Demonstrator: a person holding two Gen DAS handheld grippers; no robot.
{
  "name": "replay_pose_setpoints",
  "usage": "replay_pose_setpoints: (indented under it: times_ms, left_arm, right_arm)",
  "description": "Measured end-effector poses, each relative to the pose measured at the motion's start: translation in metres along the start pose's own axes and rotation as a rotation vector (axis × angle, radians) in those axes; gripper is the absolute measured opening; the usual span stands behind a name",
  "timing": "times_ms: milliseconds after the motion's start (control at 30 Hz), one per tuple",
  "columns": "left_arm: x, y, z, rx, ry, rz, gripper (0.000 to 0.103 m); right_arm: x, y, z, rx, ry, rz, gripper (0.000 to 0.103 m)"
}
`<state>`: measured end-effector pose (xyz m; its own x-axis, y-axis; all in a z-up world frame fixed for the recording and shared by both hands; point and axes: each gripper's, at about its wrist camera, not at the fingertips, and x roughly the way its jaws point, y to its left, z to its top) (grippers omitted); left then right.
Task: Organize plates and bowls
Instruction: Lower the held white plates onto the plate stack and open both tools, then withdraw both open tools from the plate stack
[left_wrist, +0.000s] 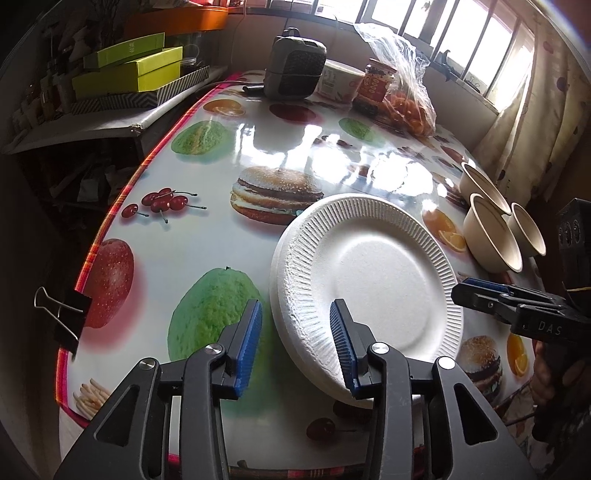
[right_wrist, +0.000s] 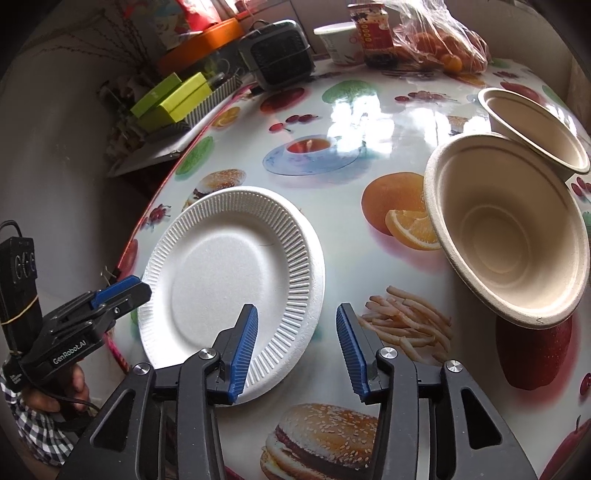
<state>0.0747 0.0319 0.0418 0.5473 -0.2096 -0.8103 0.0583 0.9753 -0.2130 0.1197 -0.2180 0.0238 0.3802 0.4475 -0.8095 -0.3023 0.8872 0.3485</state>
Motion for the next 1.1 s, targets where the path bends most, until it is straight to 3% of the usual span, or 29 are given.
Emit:
replay_pose_setpoints:
  times_ms: [467,833,1100]
  left_arm:
    - [0.003,0.006,-0.004,-0.006,-0.004,0.023,0.045]
    - [0.019,0.011,-0.012,-0.083,0.059,-0.095,0.045]
    - [0.024,0.012,-0.004,-0.086,0.058,-0.095,0.045]
  right_arm:
    - [0.008,-0.003,-0.007,0.003,-0.006,-0.013,0.044]
    - [0.011,0.005,-0.009,-0.019,-0.007,0.019,0.044]
    - [0.019,0.009,0.002,-0.017,0.002,0.012,0.036]
